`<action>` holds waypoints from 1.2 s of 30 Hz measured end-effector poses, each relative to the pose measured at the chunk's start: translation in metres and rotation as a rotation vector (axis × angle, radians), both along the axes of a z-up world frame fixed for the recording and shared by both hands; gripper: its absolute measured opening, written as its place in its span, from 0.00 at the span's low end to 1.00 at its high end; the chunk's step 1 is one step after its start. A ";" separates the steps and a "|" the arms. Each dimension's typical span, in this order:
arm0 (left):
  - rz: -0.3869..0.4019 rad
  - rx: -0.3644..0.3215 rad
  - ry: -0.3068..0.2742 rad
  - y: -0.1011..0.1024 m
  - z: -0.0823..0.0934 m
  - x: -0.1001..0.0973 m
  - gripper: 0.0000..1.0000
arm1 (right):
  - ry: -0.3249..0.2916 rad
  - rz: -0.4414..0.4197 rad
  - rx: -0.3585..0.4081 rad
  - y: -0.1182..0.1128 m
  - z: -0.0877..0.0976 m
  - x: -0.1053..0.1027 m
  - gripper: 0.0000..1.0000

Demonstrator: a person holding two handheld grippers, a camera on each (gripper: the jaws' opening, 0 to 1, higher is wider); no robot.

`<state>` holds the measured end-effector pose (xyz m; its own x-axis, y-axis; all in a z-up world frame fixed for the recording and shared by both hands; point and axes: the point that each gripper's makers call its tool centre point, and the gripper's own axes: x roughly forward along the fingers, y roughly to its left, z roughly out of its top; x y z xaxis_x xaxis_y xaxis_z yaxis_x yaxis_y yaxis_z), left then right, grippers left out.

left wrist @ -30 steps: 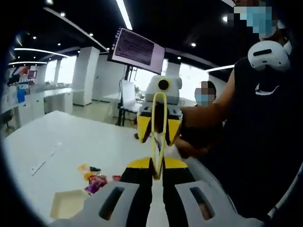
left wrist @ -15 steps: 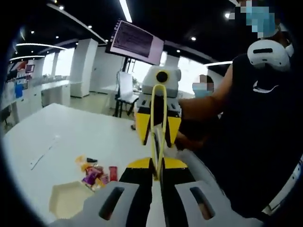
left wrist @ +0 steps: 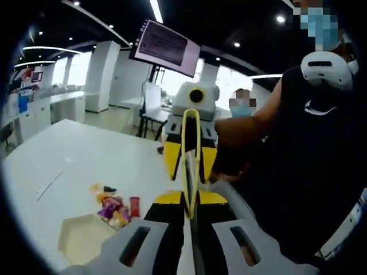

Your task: Place the target food into the container with the food tongs after gripping and lifting it, then release it inside without dropping or visibly crushing the food.

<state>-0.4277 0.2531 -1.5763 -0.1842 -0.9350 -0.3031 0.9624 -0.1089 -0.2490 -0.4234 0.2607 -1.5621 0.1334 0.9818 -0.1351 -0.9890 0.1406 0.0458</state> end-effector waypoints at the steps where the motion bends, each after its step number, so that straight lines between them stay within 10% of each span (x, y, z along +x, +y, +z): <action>1: -0.002 -0.013 0.005 -0.001 0.003 0.000 0.02 | 0.008 0.000 0.008 0.000 0.002 0.000 0.22; 11: -0.013 -0.020 0.004 -0.011 0.006 -0.001 0.04 | 0.022 0.012 0.049 0.003 0.008 -0.003 0.19; 17: -0.007 -0.064 -0.108 -0.010 0.008 0.003 0.15 | 0.024 0.004 0.049 0.002 0.009 -0.002 0.22; 28: 0.058 -0.070 -0.125 -0.003 -0.002 0.008 0.40 | 0.068 -0.038 0.090 0.000 0.010 0.012 0.23; 36: 0.071 -0.081 -0.140 -0.006 0.006 0.011 0.07 | 0.079 -0.022 0.089 0.001 0.010 0.010 0.21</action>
